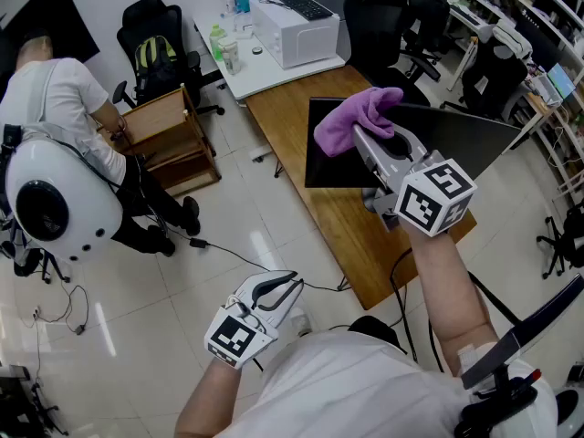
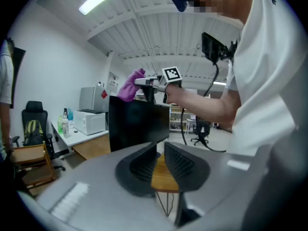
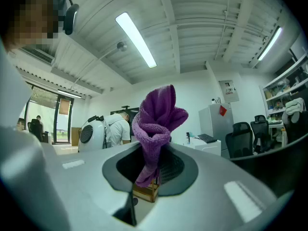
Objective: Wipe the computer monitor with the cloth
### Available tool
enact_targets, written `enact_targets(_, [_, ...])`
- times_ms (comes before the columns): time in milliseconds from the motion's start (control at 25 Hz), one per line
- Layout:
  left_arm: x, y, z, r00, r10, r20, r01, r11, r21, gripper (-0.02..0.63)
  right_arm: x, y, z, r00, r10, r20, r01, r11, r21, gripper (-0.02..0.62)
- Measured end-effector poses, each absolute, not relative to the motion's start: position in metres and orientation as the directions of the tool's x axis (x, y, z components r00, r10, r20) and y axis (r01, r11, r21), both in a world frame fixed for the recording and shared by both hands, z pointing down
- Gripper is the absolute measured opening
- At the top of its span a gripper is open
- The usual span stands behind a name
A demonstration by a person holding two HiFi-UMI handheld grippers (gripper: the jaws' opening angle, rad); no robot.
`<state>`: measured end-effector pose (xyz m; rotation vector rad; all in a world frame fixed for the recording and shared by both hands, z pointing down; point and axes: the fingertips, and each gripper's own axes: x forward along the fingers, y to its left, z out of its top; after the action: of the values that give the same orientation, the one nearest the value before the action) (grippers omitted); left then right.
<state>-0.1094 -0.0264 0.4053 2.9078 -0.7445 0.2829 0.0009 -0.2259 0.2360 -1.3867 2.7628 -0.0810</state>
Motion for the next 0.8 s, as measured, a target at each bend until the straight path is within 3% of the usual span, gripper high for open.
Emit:
enact_targets(360, [-0.109,-0.031,0.406,0.837,-0.516,0.182,-0.534,-0.842,0.071,0.071,-0.016,-0.279,0.236,-0.634,-0.773,-0.003,-0.769,0.631,-0.101,0.057])
enact_targets(800, [-0.077,-0.032,0.393,0.821,-0.534,0.202,-0.554,-0.83,0.056,0.071,0.032,-0.296,0.247,-0.625,-0.78,0.035,-0.777,0.618,-0.123,0.057])
